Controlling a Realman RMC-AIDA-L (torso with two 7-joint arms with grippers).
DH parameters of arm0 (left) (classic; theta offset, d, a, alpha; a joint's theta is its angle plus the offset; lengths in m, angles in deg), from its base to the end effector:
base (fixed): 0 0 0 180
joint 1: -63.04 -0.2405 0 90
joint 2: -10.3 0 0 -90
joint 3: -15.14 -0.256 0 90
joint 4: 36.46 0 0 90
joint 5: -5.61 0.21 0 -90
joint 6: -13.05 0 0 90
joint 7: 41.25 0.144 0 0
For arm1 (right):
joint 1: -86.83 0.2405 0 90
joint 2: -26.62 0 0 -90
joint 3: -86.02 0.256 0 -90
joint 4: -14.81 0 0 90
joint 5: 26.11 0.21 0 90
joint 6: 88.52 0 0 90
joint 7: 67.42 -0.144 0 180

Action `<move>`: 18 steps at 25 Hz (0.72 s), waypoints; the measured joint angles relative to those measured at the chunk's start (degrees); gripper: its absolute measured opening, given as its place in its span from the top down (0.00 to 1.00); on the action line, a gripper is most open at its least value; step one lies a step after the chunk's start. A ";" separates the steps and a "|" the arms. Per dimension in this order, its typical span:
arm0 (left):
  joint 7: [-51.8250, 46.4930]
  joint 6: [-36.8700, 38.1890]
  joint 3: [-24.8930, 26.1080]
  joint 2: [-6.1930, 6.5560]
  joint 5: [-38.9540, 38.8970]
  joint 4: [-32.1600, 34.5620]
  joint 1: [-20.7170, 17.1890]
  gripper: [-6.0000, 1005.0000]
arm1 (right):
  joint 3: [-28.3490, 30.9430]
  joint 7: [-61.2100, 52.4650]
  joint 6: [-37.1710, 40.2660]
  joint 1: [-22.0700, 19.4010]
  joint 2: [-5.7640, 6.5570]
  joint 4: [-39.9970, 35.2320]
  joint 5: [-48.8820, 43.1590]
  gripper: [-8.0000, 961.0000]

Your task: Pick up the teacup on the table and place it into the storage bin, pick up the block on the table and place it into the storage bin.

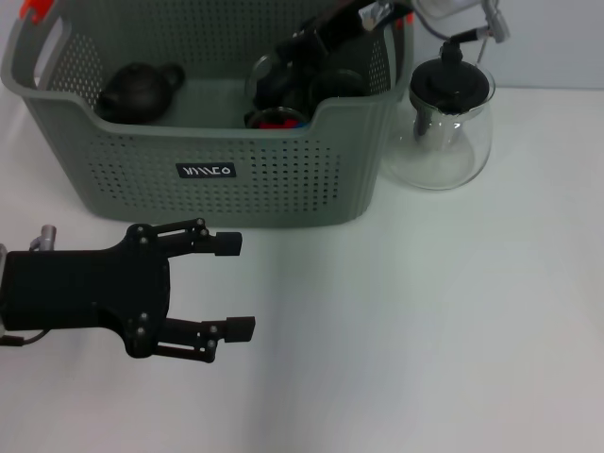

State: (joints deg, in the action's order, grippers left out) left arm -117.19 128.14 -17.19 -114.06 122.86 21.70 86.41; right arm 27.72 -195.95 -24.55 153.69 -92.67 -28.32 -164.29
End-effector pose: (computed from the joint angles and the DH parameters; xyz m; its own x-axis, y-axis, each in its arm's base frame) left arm -0.2424 0.2668 0.0381 0.8233 0.1395 0.5503 0.2131 -0.9744 -0.0719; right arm 0.0436 0.4693 -0.0252 0.9105 -0.3798 -0.1634 -0.4134 -0.8289 -0.3769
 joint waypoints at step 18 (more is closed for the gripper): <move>-0.45 0.07 0.39 0.09 -0.66 -0.09 0.41 0.09 | -2.32 4.27 3.33 -9.50 -1.17 -14.49 7.74 0.06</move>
State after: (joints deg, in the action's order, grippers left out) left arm -117.64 128.21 -16.80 -113.97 122.20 21.61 86.83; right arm 25.40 -191.67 -21.22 144.19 -93.84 -42.81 -156.55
